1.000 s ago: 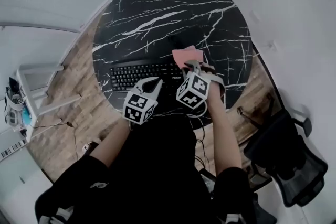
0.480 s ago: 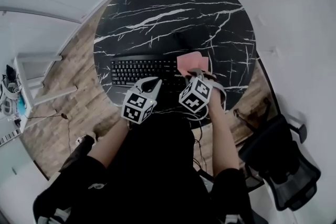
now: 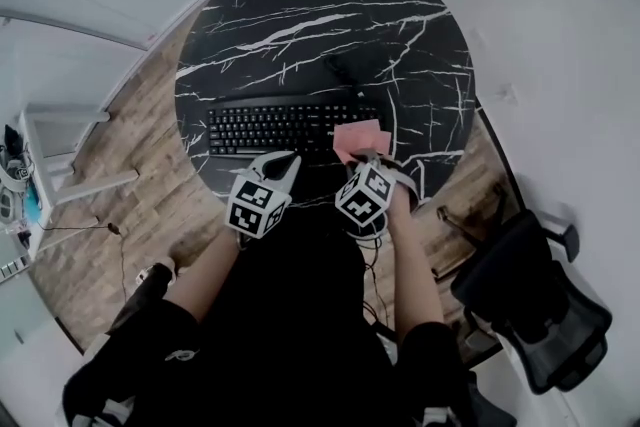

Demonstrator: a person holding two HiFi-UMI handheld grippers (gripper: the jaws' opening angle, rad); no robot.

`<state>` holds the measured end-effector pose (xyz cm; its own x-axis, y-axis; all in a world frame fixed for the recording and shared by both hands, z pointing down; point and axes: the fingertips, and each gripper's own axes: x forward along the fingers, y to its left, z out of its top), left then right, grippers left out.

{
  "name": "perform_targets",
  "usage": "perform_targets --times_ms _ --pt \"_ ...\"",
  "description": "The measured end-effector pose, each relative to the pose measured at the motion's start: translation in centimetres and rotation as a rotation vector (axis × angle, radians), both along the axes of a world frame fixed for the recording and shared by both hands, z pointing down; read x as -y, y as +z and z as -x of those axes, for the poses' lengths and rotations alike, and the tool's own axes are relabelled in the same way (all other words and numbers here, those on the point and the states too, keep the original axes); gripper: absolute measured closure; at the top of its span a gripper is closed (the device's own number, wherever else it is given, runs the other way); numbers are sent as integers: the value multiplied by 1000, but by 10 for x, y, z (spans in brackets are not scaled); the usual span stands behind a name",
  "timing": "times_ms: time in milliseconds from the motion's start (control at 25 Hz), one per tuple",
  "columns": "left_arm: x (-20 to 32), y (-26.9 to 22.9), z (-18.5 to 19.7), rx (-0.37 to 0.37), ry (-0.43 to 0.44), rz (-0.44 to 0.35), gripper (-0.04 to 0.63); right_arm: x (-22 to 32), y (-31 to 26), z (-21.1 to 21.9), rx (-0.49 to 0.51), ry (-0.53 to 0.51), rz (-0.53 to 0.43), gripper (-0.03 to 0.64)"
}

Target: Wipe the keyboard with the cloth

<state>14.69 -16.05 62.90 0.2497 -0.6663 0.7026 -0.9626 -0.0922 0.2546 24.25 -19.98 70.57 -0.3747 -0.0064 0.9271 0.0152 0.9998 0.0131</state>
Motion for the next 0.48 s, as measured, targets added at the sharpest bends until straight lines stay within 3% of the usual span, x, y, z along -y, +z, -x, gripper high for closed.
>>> perform_targets --times_ms 120,240,360,480 --pt "-14 -2 1 3 -11 -6 597 -13 11 -11 -10 11 -12 600" --pt "-36 -6 -1 12 -11 -7 597 -17 19 -14 76 86 -46 601" --pt "-55 -15 -3 5 -29 -47 597 -11 6 -10 210 238 -73 603" --pt "-72 -29 13 10 -90 -100 597 -10 -35 2 413 494 -52 603"
